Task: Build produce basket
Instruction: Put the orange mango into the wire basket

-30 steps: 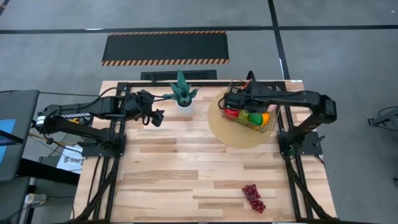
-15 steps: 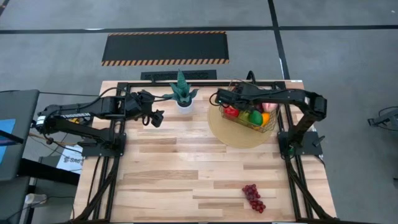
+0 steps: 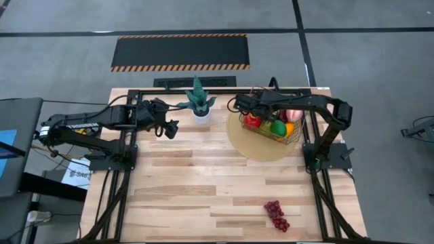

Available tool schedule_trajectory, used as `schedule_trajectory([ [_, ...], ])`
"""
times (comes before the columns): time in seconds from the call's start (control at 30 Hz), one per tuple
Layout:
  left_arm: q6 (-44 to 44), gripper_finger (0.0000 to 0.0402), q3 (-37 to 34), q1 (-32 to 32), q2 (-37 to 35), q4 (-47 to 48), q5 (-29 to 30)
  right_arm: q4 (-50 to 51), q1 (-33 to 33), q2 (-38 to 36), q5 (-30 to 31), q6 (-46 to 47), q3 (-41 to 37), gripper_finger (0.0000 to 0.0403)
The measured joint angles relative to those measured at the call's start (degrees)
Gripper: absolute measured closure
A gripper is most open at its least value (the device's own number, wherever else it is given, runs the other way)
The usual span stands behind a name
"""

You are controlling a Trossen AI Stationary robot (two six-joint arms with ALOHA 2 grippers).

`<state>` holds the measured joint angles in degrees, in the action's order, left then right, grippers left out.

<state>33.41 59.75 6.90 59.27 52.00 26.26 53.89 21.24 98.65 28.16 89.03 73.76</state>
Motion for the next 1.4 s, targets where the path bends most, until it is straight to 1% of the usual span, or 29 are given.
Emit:
schedule_trajectory([
  [0.13, -0.02, 0.0074, 0.00, 0.00, 0.00, -0.01, 0.00, -2.28, 0.94, 0.00, -3.60, -4.57, 0.00, 0.0110],
  [0.23, -0.02, 0.0074, 0.00, 0.00, -0.01, -0.01, 0.00, -3.75, 1.27, 0.00, -5.24, -7.65, 0.00, 0.0104],
  [0.53, 0.02, 0.0074, 0.00, 0.00, 0.00, -0.01, -0.31, -4.11, 2.53, -0.42, -8.38, -10.54, 0.07, 0.0097],
  [0.63, 0.04, 0.0074, 0.00, 0.00, 0.00, -0.01, -0.33, -3.77, 2.16, -0.99, -8.66, -11.53, 0.07, 0.0097],
  [0.77, 0.30, 0.0074, 0.00, 0.00, -0.01, -0.03, -0.34, -3.46, 2.00, -2.42, -8.74, -15.31, 0.07, 0.0097],
  [1.07, 0.68, 0.0074, 0.00, 0.00, 0.00, -0.05, -0.26, -1.42, 3.07, -7.98, -6.92, -17.46, 0.11, 0.0096],
  [1.23, 0.98, 0.0074, 0.00, 0.00, -0.02, -0.05, -0.22, -0.90, 4.03, -7.49, -9.86, -19.06, 0.11, 0.0096],
  [1.4, 1.16, 0.0074, 0.00, 0.00, -0.01, -0.05, -0.16, -0.97, 3.40, -7.50, -8.95, -19.29, 0.09, 0.0096],
])
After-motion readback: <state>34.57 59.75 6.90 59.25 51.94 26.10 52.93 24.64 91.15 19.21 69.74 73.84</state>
